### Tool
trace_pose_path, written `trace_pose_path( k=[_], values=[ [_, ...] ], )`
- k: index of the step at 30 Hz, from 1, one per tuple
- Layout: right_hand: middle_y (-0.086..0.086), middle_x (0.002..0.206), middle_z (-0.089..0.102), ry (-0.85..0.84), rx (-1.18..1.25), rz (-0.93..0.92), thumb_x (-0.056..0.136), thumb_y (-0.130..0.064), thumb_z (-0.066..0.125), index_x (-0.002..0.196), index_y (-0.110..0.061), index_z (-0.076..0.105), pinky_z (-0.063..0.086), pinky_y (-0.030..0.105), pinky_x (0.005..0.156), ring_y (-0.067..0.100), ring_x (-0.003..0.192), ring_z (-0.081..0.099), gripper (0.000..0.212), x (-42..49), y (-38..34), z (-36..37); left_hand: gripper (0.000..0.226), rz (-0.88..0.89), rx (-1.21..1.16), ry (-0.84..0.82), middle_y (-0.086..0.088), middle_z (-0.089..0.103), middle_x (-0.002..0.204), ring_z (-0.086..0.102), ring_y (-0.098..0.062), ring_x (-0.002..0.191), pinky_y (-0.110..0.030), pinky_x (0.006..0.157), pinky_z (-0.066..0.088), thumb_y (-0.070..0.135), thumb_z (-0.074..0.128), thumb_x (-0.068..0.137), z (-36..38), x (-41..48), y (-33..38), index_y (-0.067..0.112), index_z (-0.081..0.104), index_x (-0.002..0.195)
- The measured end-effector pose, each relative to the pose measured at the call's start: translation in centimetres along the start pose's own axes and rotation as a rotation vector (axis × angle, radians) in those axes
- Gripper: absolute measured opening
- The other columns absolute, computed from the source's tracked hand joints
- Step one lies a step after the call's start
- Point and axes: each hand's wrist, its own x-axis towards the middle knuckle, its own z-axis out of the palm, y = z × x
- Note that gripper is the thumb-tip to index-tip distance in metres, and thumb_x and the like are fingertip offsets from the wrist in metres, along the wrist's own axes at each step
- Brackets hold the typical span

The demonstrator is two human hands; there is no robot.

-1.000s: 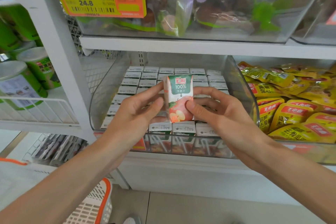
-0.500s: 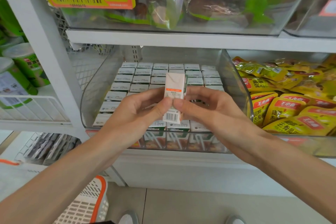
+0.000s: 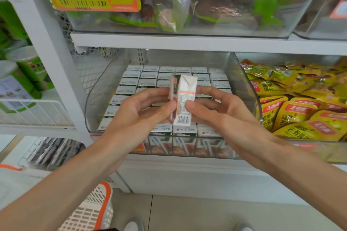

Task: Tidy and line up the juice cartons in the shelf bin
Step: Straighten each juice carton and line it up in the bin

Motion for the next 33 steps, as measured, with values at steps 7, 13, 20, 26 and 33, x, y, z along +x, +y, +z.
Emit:
trace_pose_path(
  k=[7,13,20,26,33],
  values=[
    [0.0,0.12,0.079,-0.013,-0.078,-0.148,0.08,-0.015,0.086,0.131,-0.02,0.068,0.059,0.029,0.1,0.015,0.116,0.074,0.054,0.29,0.47,-0.43,0.035,0.058,-0.006,-0.01,0.023,0.074,0.122,0.068,0.003,0.117,-0.022,0.099,0.054,0.035,0.074,0.087,-0.05,0.04,-0.08,0.039,0.071,0.122],
    [-0.007,0.124,0.074,0.02,-0.264,-0.351,0.078,0.012,0.086,0.12,-0.016,0.066,0.055,0.028,0.106,0.01,0.13,0.064,0.054,0.55,0.8,-1.01,0.045,0.114,0.055,-0.041,0.032,0.07,0.122,0.064,0.013,0.116,0.0,0.084,0.046,0.021,0.077,0.086,-0.08,-0.21,0.03,0.056,0.07,0.113],
    [-0.005,0.123,0.072,0.021,-0.287,-0.392,0.078,0.011,0.086,0.119,-0.014,0.063,0.056,0.028,0.105,0.012,0.13,0.064,0.053,0.55,1.01,-0.85,0.048,0.108,0.075,-0.048,0.032,0.07,0.124,0.064,0.011,0.117,0.0,0.085,0.046,0.012,0.074,0.092,0.03,-0.28,0.22,0.049,0.068,0.122],
    [-0.007,0.124,0.075,0.03,-0.221,-0.29,0.083,-0.006,0.088,0.127,-0.023,0.067,0.057,0.024,0.1,0.01,0.123,0.069,0.051,0.51,0.73,-0.72,0.043,0.101,0.099,-0.048,0.03,0.07,0.125,0.063,0.012,0.119,-0.001,0.088,0.046,0.017,0.071,0.097,-0.02,-0.21,0.08,0.043,0.065,0.13],
    [0.015,0.113,0.08,-0.017,0.185,0.045,0.1,-0.029,0.072,0.145,-0.029,0.051,0.062,0.034,0.092,0.031,0.104,0.079,0.05,0.75,0.02,-0.35,0.043,0.04,0.051,-0.049,0.025,0.072,0.125,0.065,0.005,0.12,-0.032,0.103,0.052,0.049,0.055,0.096,0.31,-0.07,-0.03,0.043,0.063,0.138]
  ],
)
